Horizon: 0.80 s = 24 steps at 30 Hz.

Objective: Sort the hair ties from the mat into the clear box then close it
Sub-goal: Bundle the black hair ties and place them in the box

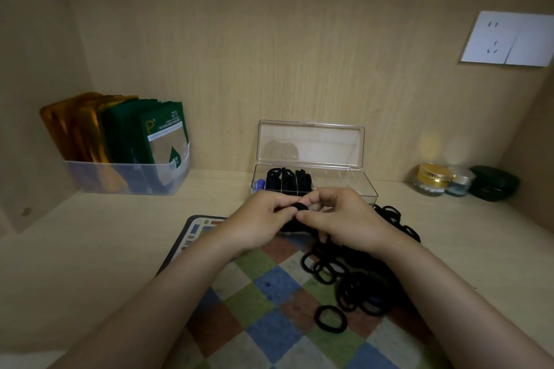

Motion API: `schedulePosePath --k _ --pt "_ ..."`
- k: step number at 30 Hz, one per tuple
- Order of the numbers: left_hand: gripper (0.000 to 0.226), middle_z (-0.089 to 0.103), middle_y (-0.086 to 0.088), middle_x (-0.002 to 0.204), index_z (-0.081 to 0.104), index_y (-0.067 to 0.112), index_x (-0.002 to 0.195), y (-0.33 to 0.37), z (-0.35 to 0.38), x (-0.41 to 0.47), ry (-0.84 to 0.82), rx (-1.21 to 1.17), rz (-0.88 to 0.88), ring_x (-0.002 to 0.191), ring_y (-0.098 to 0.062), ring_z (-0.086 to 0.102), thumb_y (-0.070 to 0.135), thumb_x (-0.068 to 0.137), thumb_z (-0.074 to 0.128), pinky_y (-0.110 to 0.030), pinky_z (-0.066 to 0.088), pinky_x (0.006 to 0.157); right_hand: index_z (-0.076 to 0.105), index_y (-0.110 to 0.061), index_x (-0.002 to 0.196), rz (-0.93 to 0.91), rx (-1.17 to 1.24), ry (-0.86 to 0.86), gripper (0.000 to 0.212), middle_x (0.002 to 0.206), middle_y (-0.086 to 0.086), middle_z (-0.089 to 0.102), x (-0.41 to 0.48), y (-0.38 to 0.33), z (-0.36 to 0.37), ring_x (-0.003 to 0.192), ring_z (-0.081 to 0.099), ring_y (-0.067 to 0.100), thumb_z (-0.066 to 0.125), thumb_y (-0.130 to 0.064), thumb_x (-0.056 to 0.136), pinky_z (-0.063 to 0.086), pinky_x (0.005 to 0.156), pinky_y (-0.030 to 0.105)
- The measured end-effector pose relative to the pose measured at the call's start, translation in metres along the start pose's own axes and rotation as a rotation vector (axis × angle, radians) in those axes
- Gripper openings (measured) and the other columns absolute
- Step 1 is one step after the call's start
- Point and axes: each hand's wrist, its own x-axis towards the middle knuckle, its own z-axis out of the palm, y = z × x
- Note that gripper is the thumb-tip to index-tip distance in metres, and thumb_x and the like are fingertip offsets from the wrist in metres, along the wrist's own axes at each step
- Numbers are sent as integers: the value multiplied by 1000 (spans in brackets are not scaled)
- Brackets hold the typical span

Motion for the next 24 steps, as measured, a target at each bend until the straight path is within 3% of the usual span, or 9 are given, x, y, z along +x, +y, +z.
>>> schedulePosePath --k 4,6,10,14,16,18,22,24 --pt "30 74 5 116 68 25 124 -2 0 -2 57 -171 -44 112 -5 66 14 97 61 -27 51 99 69 -19 104 27 64 80 27 92 0 71 -2 -3 -8 57 63 13 81 -25 81 42 41 22" --pt "29 74 0 115 67 24 123 -1 2 0 83 -229 -64 111 -10 67 17 95 64 -28 54 92 69 -18 112 78 149 32 33 102 3 73 -4 -4 -11 69 70 16 79 -29 83 49 43 27" --pt "17 78 -3 98 71 15 108 9 8 1 157 -296 -69 89 -6 72 15 90 70 -10 50 69 73 -10 112 172 282 -134 30 104 7 77 -7 -5 -16 83 74 21 76 -23 86 61 56 30" --pt "16 78 5 96 77 20 101 16 10 3 212 -303 -76 85 3 70 19 85 76 -9 50 67 74 -4 101 200 345 -48 22 86 9 76 -5 -2 -21 73 73 21 79 -13 81 61 63 32" --pt "14 77 13 97 77 32 98 19 8 5 151 -310 -112 89 4 70 23 89 72 -15 54 72 75 -6 93 196 381 -37 12 77 4 74 -5 -1 -24 69 71 19 77 -12 83 61 63 32" --pt "19 76 15 101 76 38 100 22 7 6 57 -351 -140 94 0 70 23 94 65 -20 57 77 75 -4 95 197 407 -11 15 78 7 74 -4 1 -26 68 71 20 77 -13 84 61 63 32" --pt "27 71 12 112 70 23 121 26 6 13 -9 -363 -143 105 -7 69 14 99 58 -23 58 79 73 2 102 214 429 26 31 82 14 74 -2 2 -29 74 73 24 79 -21 82 63 64 34" --pt "27 73 7 113 71 17 121 32 7 20 6 -310 -122 102 -7 70 11 97 61 -22 59 75 73 2 102 216 444 26 32 84 15 75 0 2 -30 77 74 26 78 -23 83 63 66 34"
